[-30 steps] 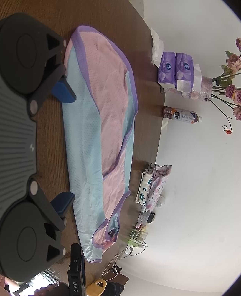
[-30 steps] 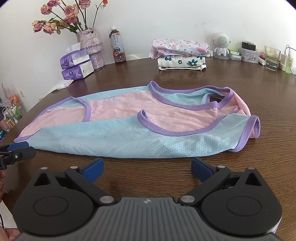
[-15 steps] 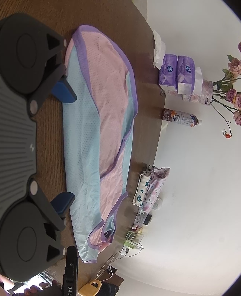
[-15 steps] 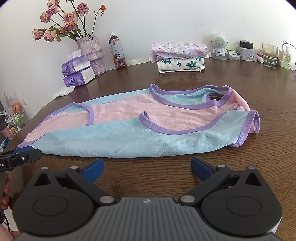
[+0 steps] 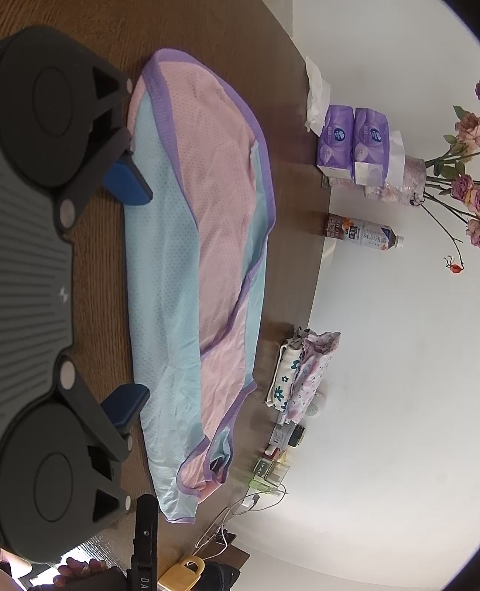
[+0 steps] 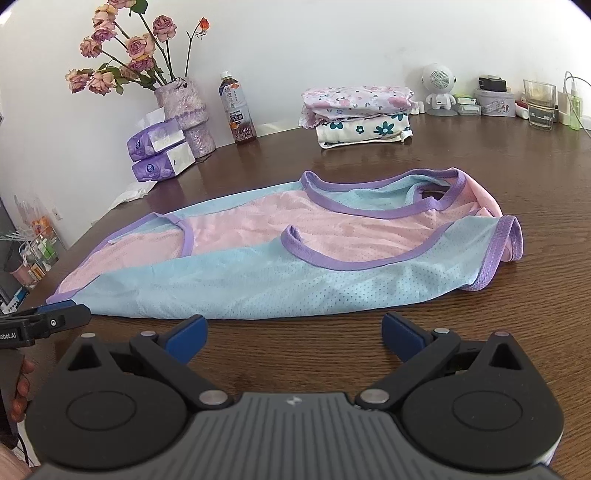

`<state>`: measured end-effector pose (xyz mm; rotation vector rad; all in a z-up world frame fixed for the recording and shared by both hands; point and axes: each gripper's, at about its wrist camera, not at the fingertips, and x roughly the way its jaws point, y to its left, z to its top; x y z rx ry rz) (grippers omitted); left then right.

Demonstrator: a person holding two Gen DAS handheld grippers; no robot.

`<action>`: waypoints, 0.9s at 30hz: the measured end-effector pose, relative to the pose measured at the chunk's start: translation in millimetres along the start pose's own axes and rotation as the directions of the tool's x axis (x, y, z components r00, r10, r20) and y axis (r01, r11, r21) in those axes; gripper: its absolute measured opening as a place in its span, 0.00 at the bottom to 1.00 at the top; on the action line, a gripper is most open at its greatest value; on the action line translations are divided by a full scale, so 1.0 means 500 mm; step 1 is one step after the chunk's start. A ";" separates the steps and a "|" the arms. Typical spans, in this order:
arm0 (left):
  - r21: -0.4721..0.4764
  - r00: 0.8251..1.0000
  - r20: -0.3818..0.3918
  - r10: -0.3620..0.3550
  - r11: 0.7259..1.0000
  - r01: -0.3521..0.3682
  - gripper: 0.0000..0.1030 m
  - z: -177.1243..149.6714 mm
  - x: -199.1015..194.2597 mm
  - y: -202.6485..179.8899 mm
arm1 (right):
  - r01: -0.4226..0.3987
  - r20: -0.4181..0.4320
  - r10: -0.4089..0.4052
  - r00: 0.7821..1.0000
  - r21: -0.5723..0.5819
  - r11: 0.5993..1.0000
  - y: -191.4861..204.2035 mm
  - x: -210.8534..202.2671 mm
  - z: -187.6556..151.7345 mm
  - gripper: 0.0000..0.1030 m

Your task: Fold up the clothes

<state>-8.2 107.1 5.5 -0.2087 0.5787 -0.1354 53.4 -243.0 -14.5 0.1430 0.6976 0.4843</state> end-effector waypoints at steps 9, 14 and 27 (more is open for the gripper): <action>0.004 1.000 0.003 0.004 1.000 -0.004 1.00 -0.001 0.002 -0.002 | -0.037 0.007 0.037 0.999 -0.024 0.999 0.015 0.004 -0.006 0.99; 0.004 1.000 0.004 0.004 1.000 -0.004 1.00 -0.002 0.002 -0.004 | 0.016 0.007 -0.016 1.000 -0.079 0.997 0.037 0.009 -0.014 0.99; 0.028 0.999 -0.044 -0.022 0.999 0.023 1.00 0.022 0.004 -0.001 | 0.028 -0.032 -0.031 0.999 -0.110 0.994 0.043 0.013 -0.003 1.00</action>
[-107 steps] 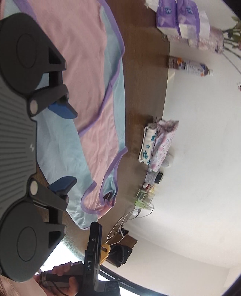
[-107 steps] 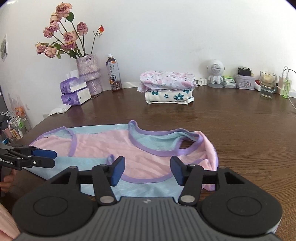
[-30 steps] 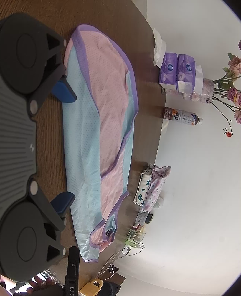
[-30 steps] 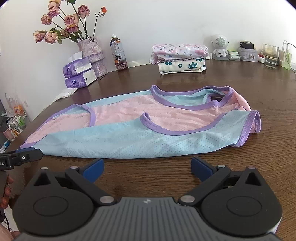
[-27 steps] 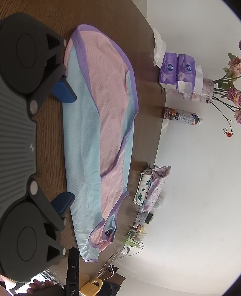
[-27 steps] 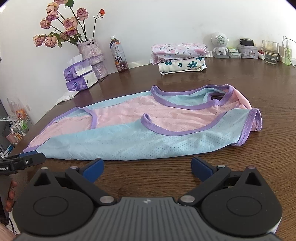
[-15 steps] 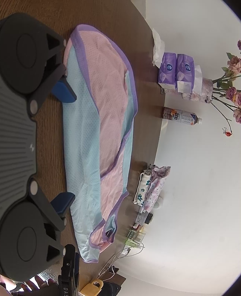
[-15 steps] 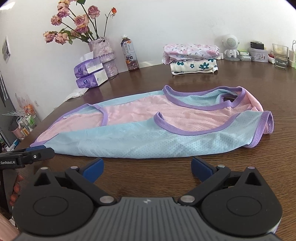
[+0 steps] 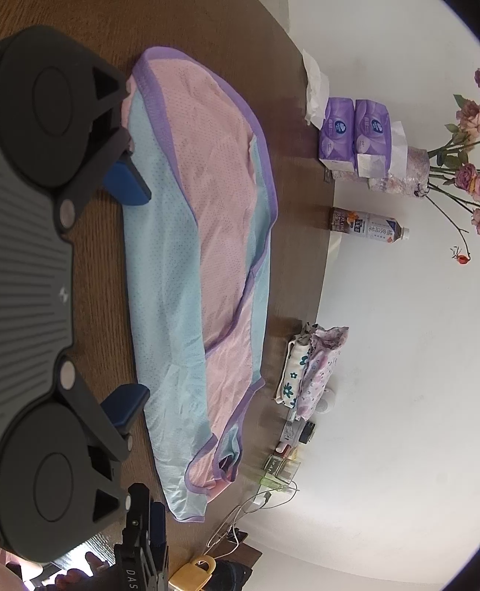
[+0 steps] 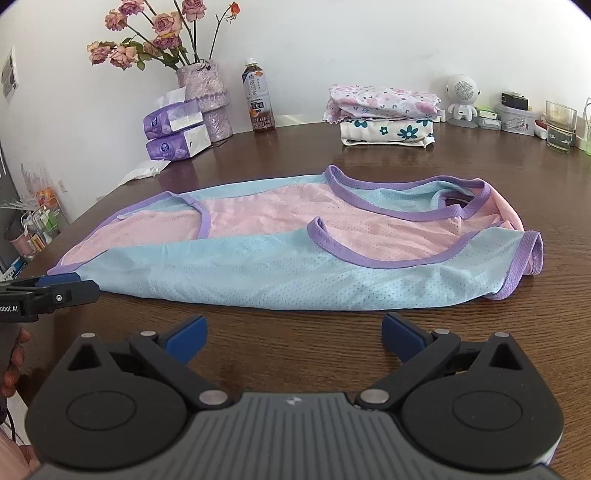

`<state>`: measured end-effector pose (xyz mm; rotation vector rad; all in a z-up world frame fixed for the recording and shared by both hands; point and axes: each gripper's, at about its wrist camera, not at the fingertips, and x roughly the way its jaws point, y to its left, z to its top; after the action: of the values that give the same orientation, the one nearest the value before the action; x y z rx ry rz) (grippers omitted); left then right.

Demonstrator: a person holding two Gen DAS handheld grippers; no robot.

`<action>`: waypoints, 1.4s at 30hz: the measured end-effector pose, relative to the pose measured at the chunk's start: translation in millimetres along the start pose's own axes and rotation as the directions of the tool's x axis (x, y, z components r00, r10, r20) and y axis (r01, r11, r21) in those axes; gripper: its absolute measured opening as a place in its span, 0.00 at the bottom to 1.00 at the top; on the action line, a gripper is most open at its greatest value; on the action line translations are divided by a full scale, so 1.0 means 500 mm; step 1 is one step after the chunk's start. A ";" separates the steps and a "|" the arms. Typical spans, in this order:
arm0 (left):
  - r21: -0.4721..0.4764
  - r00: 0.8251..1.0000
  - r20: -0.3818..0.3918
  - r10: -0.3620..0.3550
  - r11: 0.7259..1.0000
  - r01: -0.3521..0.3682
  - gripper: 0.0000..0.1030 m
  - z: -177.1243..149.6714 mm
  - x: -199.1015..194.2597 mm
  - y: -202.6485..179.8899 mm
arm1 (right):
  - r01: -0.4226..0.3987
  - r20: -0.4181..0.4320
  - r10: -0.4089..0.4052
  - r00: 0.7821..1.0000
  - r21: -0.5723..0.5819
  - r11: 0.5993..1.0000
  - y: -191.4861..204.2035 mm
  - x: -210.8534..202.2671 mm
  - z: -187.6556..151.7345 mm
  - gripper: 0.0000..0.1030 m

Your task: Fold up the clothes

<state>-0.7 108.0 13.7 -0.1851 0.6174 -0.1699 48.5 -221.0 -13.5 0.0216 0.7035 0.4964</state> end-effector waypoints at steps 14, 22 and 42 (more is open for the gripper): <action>0.213 1.000 -0.018 0.015 0.977 -0.010 1.00 0.157 0.011 0.010 | 0.012 -0.029 -0.020 0.999 -0.247 0.969 0.001 0.014 0.124 1.00; 0.271 0.995 -0.093 0.039 0.963 -0.012 1.00 0.267 0.113 0.022 | 0.021 -0.053 -0.051 0.997 -0.452 0.892 0.033 0.093 0.233 1.00; 0.488 0.954 -0.301 0.008 0.860 0.146 0.70 0.346 0.347 0.083 | -0.218 -0.311 0.027 0.950 -0.598 0.772 0.004 0.377 0.400 0.77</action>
<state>244.4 132.3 46.0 0.3386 0.8418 -0.4308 295.2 -106.5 24.6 -0.6551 0.7923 0.8592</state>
